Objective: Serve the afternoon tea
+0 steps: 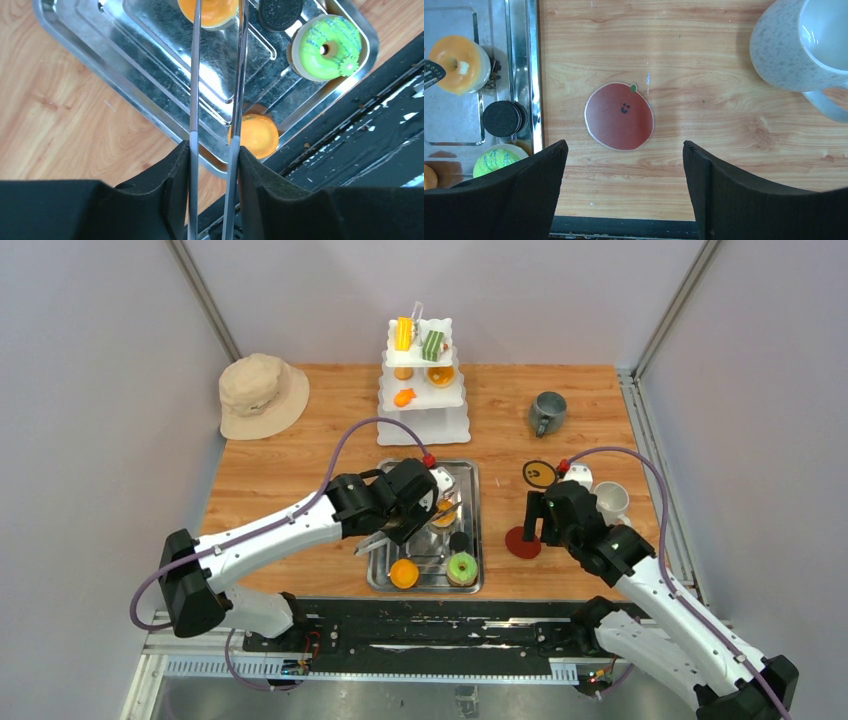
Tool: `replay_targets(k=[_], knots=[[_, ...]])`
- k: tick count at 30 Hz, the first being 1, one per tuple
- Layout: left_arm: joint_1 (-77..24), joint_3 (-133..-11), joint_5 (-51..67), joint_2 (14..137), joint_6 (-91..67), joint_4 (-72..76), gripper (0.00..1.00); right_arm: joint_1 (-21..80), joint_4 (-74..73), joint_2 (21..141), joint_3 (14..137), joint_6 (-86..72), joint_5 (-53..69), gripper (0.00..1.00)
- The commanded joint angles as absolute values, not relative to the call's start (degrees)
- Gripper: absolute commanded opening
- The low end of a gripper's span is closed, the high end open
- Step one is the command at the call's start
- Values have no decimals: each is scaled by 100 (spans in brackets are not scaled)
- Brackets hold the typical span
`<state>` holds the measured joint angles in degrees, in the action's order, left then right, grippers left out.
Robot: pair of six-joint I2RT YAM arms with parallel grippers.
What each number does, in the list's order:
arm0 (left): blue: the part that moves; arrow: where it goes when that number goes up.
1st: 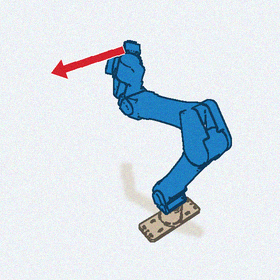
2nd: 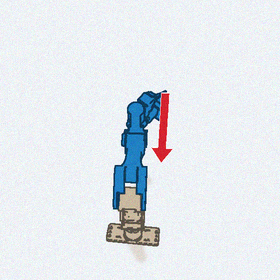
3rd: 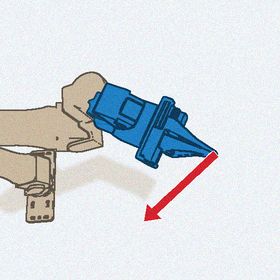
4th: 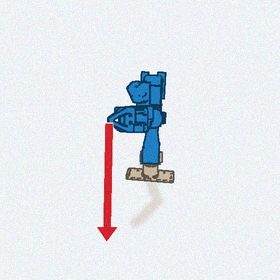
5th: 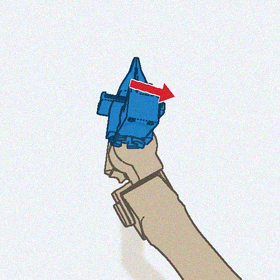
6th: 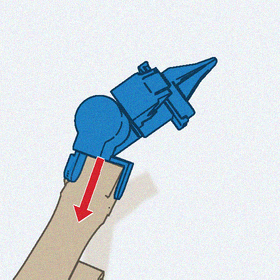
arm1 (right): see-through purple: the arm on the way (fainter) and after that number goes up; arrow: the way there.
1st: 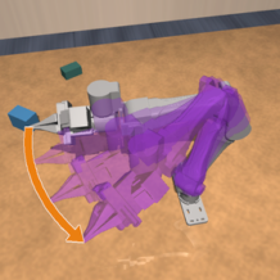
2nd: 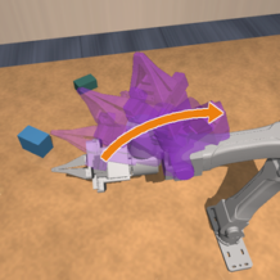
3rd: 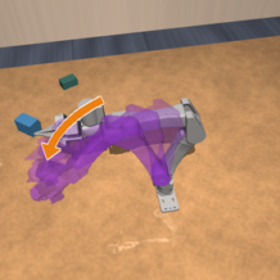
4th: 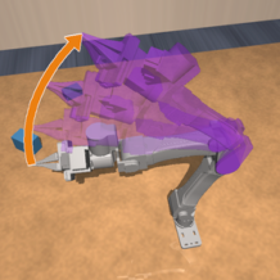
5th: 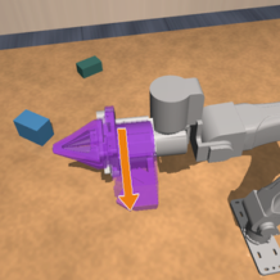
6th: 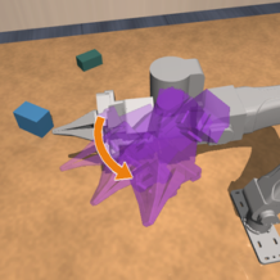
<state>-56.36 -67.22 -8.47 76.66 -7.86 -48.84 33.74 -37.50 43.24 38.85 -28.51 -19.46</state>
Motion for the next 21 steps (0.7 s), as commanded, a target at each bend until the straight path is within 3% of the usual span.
replay_targets(k=[1, 9, 21], knots=[[-5919, -6946, -1715, 7713, -544, -4958, 41, 3414, -3709, 4329, 3932, -2813, -1983, 84], [-6103, -6951, -1927, 7962, -551, -4950, 48, 3411, -3677, 4485, 4019, -2777, -1921, 84], [-6275, -7055, -1805, 8011, -522, -4938, 49, 3407, -3639, 4477, 3953, -2775, -1937, 84]])
